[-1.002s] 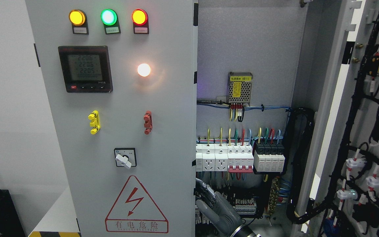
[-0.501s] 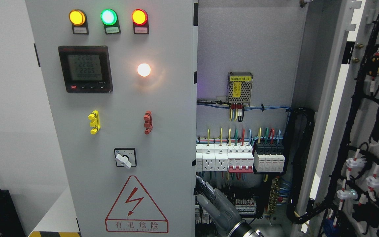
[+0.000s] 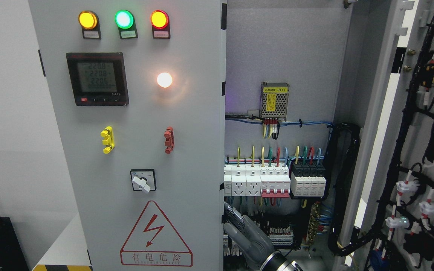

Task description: Open door with both hands

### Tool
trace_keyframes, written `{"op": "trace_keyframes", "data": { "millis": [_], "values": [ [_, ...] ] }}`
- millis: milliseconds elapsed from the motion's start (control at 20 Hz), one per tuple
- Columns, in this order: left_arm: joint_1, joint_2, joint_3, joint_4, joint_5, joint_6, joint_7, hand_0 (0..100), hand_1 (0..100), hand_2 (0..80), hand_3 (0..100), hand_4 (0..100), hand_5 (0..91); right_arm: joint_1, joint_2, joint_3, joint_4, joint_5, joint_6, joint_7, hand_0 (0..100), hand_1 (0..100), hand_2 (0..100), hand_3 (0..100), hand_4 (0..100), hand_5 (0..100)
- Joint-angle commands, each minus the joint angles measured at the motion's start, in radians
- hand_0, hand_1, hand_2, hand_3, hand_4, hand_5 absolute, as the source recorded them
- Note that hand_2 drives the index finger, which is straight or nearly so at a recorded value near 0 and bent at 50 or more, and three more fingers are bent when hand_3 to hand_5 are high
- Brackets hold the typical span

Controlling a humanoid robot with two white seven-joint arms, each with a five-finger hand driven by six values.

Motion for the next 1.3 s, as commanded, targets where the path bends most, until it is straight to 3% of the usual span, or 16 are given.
{"op": "trace_keyframes", "data": {
  "millis": [0, 551, 802, 1253],
  "values": [
    [0.0, 0.0, 0.0, 0.0, 0.0, 0.0, -0.001, 12, 39, 0.0, 0, 0, 0.0, -0.002, -0.008, 0.006, 0.002, -0.001, 0.0, 0.028, 12, 39, 0, 0, 0, 0],
    [0.0, 0.0, 0.0, 0.0, 0.0, 0.0, 0.0, 12, 39, 0.0, 0, 0, 0.0, 0.011, -0.009, 0.009, -0.029, -0.003, -0.008, 0.058, 12, 39, 0, 0, 0, 0],
    [0.0, 0.0, 0.0, 0.0, 0.0, 0.0, 0.0, 12, 39, 0.0, 0, 0, 0.0, 0.04, -0.011, 0.061, -0.077, -0.03, -0.006, 0.073, 12, 39, 0, 0, 0, 0],
    [0.0, 0.0, 0.0, 0.0, 0.0, 0.0, 0.0, 12, 39, 0.0, 0, 0, 0.0, 0.047, -0.011, 0.1, -0.12, -0.061, 0.0, 0.074, 12, 39, 0, 0, 0, 0]
  ]
}}
